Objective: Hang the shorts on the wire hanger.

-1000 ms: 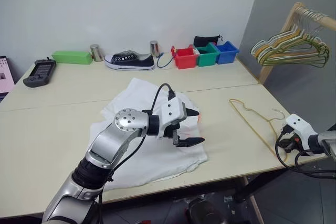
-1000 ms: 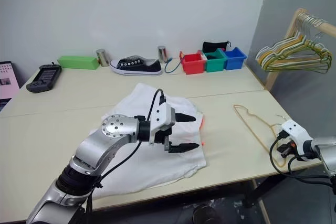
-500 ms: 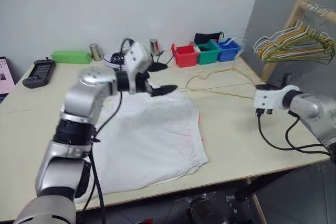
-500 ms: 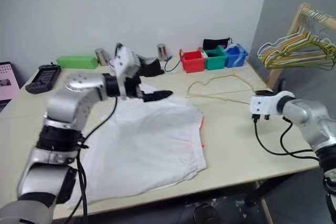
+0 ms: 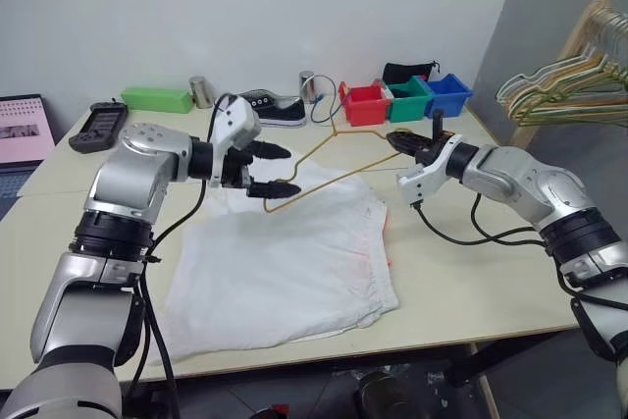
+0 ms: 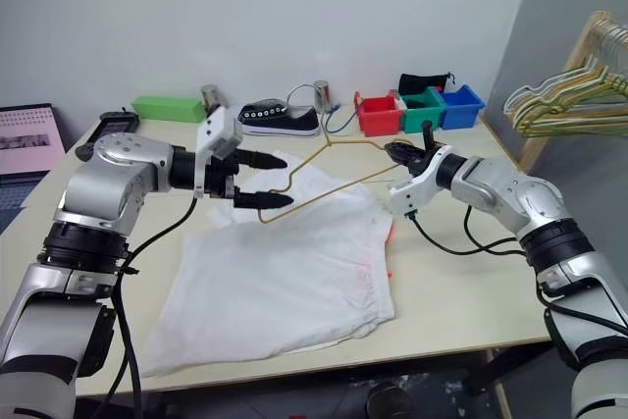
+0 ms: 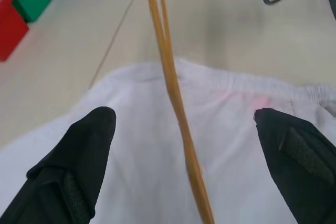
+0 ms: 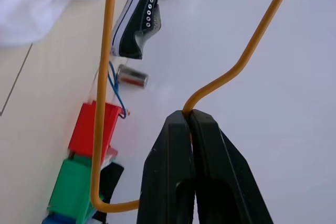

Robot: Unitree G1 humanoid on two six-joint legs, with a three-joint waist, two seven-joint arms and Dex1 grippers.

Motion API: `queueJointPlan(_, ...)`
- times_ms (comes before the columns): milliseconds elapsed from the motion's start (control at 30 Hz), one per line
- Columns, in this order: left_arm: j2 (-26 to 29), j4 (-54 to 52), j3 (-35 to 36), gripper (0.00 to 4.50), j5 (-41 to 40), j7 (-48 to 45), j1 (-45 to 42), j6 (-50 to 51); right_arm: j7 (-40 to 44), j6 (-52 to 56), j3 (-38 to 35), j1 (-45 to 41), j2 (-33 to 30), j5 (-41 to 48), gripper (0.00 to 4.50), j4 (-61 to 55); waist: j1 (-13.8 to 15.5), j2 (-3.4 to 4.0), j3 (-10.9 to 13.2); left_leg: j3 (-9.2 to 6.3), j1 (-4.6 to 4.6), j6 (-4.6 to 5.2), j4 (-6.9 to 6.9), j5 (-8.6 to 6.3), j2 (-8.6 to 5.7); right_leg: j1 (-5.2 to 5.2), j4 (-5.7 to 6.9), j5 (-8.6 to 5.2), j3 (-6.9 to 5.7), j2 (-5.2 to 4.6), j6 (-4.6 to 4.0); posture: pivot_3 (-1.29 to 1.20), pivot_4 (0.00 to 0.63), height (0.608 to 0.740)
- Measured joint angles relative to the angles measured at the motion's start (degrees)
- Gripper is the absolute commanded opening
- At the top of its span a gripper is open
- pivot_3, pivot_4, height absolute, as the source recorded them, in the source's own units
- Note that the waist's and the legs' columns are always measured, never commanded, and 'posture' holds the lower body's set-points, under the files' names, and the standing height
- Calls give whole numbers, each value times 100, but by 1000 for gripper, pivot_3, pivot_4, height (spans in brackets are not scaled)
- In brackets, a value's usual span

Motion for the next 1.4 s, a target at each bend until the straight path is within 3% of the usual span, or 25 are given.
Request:
queueJointPlan(400,97,-240,-106,1933,373,179,383,-6,-95,19,35,-129,175,-166,0,170,53,0,0,-3,4,2,6,1,3,3,4,1,2,6,-2,-188,0,740)
queueJointPlan(700,57,-87,-106,36,520,310,381,-126,1,138,28,-98,222,-140,0,22,50,1,-1,-4,4,2,8,1,3,3,6,1,1,6,-2,-191,0,740)
queueJointPlan(1133,52,43,-103,36,659,426,379,-387,156,264,26,-78,246,20,0,-82,50,1,-1,-6,4,2,10,2,3,4,8,3,0,6,-5,-188,0,740)
queueJointPlan(1400,-69,353,29,1893,728,588,221,-856,255,284,25,-79,246,30,0,-70,45,0,-1,-6,4,2,12,2,3,5,9,4,-1,6,-7,-188,0,740)
